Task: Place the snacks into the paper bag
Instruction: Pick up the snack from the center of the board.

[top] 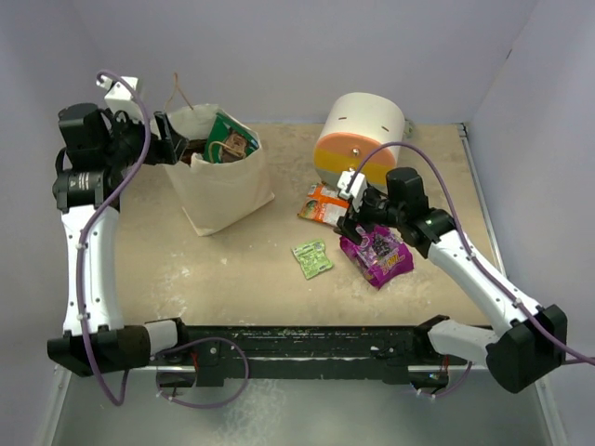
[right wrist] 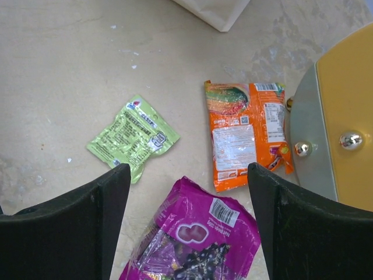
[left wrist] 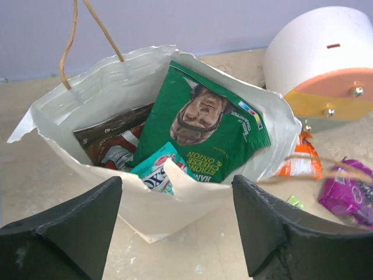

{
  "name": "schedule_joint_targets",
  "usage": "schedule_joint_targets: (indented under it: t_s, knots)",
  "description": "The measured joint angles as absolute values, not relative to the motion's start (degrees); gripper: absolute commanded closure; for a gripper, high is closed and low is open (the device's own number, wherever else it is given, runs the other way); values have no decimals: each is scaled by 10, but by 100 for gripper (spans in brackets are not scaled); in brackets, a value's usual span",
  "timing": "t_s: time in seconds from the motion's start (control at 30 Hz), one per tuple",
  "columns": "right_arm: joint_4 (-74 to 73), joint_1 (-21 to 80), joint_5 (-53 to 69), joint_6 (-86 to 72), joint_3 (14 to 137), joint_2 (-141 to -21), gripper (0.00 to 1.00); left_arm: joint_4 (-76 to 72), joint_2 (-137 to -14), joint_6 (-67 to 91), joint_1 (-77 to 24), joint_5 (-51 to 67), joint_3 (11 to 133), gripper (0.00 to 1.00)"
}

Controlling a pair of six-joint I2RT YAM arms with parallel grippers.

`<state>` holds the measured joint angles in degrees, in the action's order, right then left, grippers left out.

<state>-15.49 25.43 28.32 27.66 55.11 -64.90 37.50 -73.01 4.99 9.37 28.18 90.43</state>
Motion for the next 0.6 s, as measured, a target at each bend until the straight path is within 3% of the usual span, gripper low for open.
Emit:
schedule_joint_targets:
  t_s: [0.17, 0.33, 0.6]
  knots:
    - [-158, 255, 286, 278, 552, -694, 16, 376, -659, 0, 94, 286, 856, 5]
    - [-174, 278, 280, 280, 563, -783, 15, 395, -597, -51, 94, 303, 791, 0]
    - [-175, 375, 227, 251, 600, -917, 12, 439, -518, -108, 94, 314, 697, 1]
